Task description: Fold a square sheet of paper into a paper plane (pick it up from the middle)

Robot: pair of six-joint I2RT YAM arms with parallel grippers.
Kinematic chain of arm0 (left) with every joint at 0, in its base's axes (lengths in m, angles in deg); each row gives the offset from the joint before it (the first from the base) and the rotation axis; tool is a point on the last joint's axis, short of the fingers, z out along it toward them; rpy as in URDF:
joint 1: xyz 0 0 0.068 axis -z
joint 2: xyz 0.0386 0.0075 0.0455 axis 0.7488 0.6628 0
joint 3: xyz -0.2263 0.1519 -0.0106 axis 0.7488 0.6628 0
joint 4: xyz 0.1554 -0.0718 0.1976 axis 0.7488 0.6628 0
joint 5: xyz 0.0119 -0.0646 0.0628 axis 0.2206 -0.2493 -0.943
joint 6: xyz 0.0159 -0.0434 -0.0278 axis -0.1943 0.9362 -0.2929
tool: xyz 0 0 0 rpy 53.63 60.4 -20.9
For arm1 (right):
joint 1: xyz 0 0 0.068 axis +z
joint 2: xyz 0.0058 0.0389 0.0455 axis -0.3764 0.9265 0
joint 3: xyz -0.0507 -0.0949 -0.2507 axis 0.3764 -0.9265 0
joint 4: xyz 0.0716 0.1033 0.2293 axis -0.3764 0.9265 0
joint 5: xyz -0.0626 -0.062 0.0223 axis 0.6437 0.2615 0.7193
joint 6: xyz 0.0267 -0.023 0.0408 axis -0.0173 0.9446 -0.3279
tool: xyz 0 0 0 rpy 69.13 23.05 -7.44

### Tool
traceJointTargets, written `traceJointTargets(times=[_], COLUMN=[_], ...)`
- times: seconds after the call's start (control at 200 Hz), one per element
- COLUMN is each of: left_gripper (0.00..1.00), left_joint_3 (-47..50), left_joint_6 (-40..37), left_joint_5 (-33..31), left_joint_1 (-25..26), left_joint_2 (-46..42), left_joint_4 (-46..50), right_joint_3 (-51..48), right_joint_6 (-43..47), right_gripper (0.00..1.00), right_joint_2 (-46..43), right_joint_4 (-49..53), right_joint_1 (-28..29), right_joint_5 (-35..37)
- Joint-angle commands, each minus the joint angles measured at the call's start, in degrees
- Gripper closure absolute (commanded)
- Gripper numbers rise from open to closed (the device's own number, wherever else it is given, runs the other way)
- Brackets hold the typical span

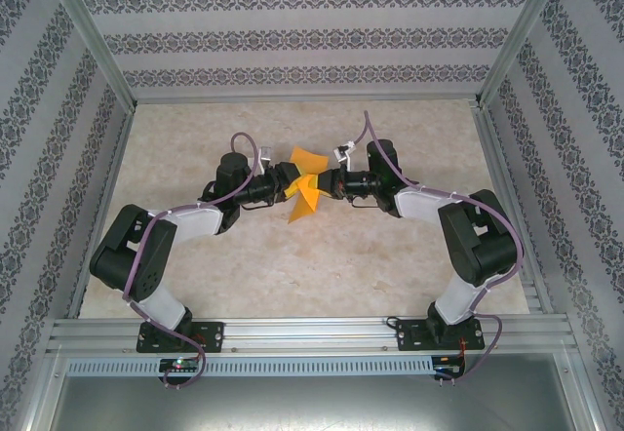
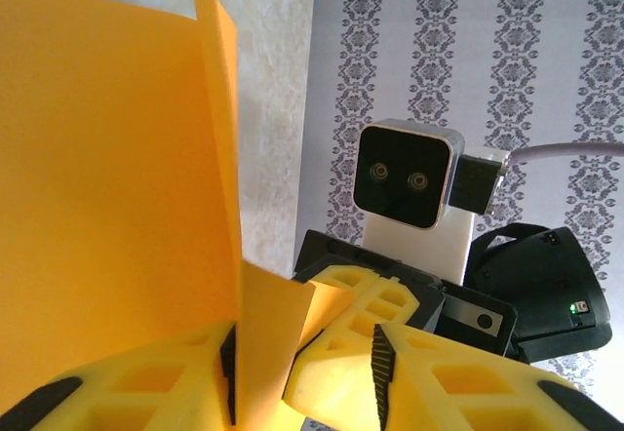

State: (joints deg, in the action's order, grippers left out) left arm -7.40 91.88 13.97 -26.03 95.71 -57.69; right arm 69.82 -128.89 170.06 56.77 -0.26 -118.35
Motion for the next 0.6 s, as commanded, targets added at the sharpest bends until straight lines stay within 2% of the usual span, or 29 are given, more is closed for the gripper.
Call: traceJointTargets(times=[0.0, 0.3, 0.435, 0.595], left_gripper=[0.63, 0.8, 0.83, 0.92], left_joint_3=[-2.15, -4.41, -5.33, -5.83], left_joint_6=[-2.96, -9.11, -12.07, -12.75], left_joint_5=[1.61, 2.01, 1.61, 1.18], left_joint_1=[0.4, 0.43, 0.4, 0.41], left_joint_2=[-0.53, -1.3, -1.54, -1.42], left_joint_4=[2.83, 12.98, 17.09, 17.61], right_joint_3=[-0.56, -0.69, -0.63, -0.7], right_joint_6=[-0.48, -0.88, -0.65, 0.89], right_gripper=[0.98, 0.95, 0.93, 0.84], right_joint_2=[0.95, 0.47, -0.33, -1.78], right_joint_4=[-2.16, -2.51, -1.85, 1.07], right_joint_1=[-0.67, -0.8, -1.01, -1.36], right_joint_5=[-0.79, -0.96, -0.88, -0.62])
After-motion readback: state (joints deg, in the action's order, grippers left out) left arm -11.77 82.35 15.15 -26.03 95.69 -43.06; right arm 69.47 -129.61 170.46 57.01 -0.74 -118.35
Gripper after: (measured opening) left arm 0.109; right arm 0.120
